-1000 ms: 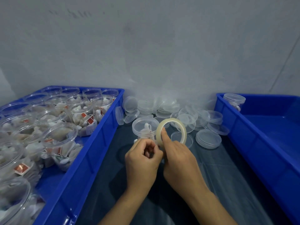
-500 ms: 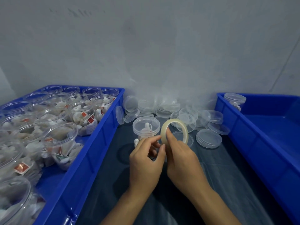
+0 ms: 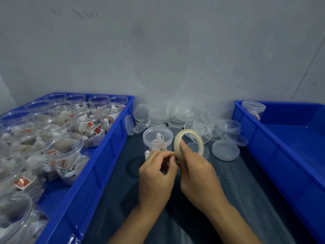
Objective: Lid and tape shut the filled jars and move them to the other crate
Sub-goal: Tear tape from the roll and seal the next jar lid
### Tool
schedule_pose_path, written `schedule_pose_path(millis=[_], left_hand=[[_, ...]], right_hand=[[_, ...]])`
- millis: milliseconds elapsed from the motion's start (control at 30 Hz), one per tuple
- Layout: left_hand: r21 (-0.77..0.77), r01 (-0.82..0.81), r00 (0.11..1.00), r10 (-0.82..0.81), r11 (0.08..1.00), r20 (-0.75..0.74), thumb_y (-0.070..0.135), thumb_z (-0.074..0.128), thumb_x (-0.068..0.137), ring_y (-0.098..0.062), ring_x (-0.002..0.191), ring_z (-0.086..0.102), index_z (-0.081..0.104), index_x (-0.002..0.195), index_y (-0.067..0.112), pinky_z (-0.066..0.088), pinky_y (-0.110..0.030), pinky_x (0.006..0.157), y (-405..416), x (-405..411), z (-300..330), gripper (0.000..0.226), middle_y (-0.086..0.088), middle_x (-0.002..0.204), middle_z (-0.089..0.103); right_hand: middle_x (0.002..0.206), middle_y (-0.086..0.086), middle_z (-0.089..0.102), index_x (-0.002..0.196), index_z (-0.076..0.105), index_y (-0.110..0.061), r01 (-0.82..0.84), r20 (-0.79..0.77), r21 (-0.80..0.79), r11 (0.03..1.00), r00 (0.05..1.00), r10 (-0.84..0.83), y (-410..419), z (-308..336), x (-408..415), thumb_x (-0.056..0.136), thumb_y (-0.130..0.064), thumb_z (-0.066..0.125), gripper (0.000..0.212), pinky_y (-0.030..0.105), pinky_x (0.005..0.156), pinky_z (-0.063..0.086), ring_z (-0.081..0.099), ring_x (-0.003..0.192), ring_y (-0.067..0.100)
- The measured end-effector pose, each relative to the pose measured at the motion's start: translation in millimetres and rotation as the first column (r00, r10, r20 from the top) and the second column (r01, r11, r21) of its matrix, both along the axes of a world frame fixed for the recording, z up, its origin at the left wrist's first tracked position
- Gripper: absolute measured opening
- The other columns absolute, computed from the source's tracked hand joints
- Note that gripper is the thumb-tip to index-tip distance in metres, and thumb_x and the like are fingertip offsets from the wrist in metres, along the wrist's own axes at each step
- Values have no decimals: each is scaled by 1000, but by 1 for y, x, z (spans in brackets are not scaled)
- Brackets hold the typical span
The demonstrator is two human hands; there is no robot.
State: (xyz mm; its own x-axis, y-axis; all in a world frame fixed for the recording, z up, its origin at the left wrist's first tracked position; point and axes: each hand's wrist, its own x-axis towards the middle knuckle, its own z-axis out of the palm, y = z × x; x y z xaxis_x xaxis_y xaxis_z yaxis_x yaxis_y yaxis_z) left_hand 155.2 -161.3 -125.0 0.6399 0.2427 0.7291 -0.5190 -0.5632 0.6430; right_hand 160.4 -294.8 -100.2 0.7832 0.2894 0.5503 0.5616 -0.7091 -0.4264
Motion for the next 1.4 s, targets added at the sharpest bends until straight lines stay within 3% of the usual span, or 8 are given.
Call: schedule_pose_path(millis=[133, 333, 467, 633, 767, 900, 1200, 1400], left_hand=[[-49, 38, 998, -41, 998, -53, 6, 82, 86, -12, 78, 67, 74, 100, 17, 54, -18, 68, -2, -1, -1, 20, 13, 90, 68], [-115, 44, 995, -54, 992, -87, 11, 83, 89, -12, 80, 70, 74, 94, 21, 52, -15, 69, 1, 2, 0, 13, 14, 88, 70], [-81, 68, 996, -73, 994, -56, 8, 79, 93, -9, 86, 71, 75, 94, 21, 52, -14, 73, 8, 6, 1, 13, 17, 91, 71], [16, 63, 998, -63, 998, -19, 4, 78, 93, -10, 84, 69, 75, 99, 20, 53, -18, 69, 11, 8, -1, 17, 17, 94, 70], [-17, 60, 997, -60, 998, -38, 3, 83, 86, -11, 76, 69, 72, 98, 23, 52, -15, 65, 9, 7, -3, 26, 15, 90, 68], [11, 32, 999, -32, 999, -33, 3, 82, 88, -12, 77, 68, 72, 93, 19, 54, -23, 64, 10, 7, -2, 19, 13, 88, 69], [55, -85, 996, 85, 995, -3, -10, 82, 76, -11, 69, 62, 72, 83, 9, 51, -22, 62, 8, 2, 4, 23, 7, 78, 69], [-10, -114, 993, 114, 993, -40, -7, 84, 75, -11, 65, 65, 76, 81, 10, 53, -26, 62, 5, 0, 6, 20, 7, 75, 71]], right_hand=[[88, 6, 71, 152, 51, -5, 38, 89, -84, 996, 996, -30, -2, -1, 1, 83, 1, 73, 72, 39, 85, 55, 65, 83, 27], [80, 5, 67, 148, 56, -3, 45, 127, -122, 992, 991, -29, -2, -3, 6, 79, 8, 76, 73, 40, 72, 54, 61, 73, 28], [84, 6, 69, 150, 54, -6, 5, 127, -111, 994, 992, 9, -4, -2, 7, 85, 6, 74, 69, 43, 71, 54, 62, 75, 29], [83, 4, 67, 151, 54, -9, -3, 130, -97, 995, 991, 16, -6, 0, 6, 89, 1, 74, 65, 42, 71, 54, 61, 75, 26], [81, 3, 65, 151, 54, -8, 4, 133, -133, 991, 991, 14, -7, -3, 8, 83, 4, 75, 71, 36, 72, 50, 59, 74, 25], [79, 0, 62, 148, 56, -7, 13, 166, -169, 986, 986, 16, -8, -6, 12, 76, 6, 78, 77, 32, 71, 46, 57, 73, 24], [77, -4, 58, 144, 60, -6, 15, 278, -168, 986, 960, 33, -7, -12, 16, 77, 1, 83, 71, 24, 76, 37, 50, 73, 17], [73, -4, 59, 139, 65, -6, 54, 304, -161, 986, 953, -2, -6, -10, 14, 73, 2, 85, 69, 26, 75, 40, 51, 70, 17]])
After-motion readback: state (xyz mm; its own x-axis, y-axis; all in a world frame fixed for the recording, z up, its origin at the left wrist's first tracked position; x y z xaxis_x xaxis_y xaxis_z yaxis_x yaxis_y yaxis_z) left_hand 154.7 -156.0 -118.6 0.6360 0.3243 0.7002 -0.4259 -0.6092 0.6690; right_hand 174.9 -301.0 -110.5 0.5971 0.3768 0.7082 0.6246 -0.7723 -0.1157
